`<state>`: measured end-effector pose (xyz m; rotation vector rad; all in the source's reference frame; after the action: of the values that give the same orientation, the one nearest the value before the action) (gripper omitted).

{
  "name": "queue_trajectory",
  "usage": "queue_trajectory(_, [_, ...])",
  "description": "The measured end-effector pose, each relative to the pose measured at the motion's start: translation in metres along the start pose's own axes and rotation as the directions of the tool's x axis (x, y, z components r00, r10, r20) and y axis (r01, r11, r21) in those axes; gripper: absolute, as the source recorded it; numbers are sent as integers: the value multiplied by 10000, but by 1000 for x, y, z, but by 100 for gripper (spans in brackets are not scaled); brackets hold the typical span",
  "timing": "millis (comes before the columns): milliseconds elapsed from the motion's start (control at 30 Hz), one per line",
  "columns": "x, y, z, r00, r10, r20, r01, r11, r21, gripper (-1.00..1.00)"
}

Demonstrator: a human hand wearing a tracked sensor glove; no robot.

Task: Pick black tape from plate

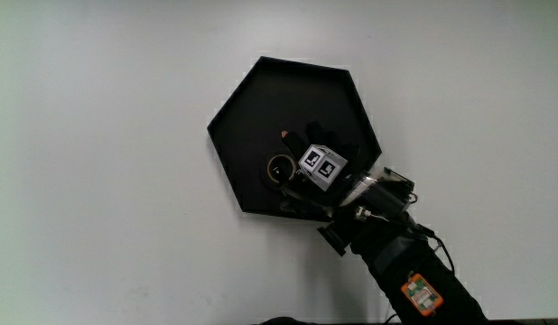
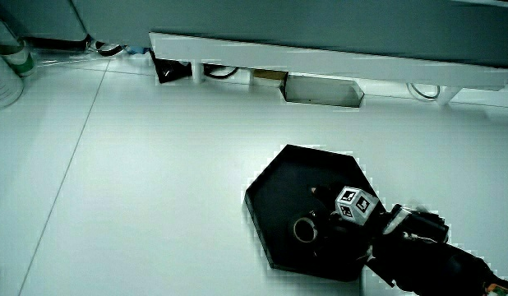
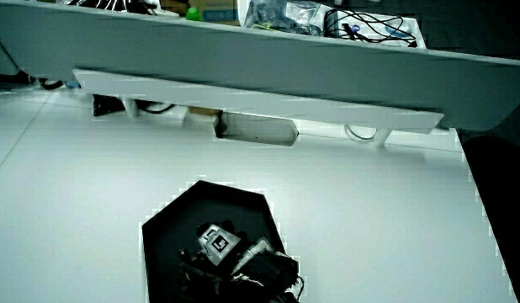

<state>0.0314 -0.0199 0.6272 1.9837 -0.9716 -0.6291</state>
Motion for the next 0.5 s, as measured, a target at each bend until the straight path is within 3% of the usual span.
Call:
queue_trajectory(33, [0, 4, -1, 10000, 36, 7, -35, 9997, -236, 23])
queue_trajectory(67, [-1, 2, 2, 9997, -151, 195, 149, 9999, 78, 31])
queue_trajectory(133, [-1, 7, 3, 9987, -176, 477, 191, 9993, -310, 46])
queue_trajectory(233, [-4, 8, 6, 9972, -196, 725, 224, 9991, -374, 69])
queue_trajectory(333, [-9, 14, 0, 9979, 144, 634, -110, 9985, -528, 92])
queue_trajectory(367, [-10, 10, 1, 9958, -304, 867, 323, 9993, -212, 100])
queue_trajectory(500, [-12, 13, 1, 9934, -539, 1013, 558, 9983, -158, 100])
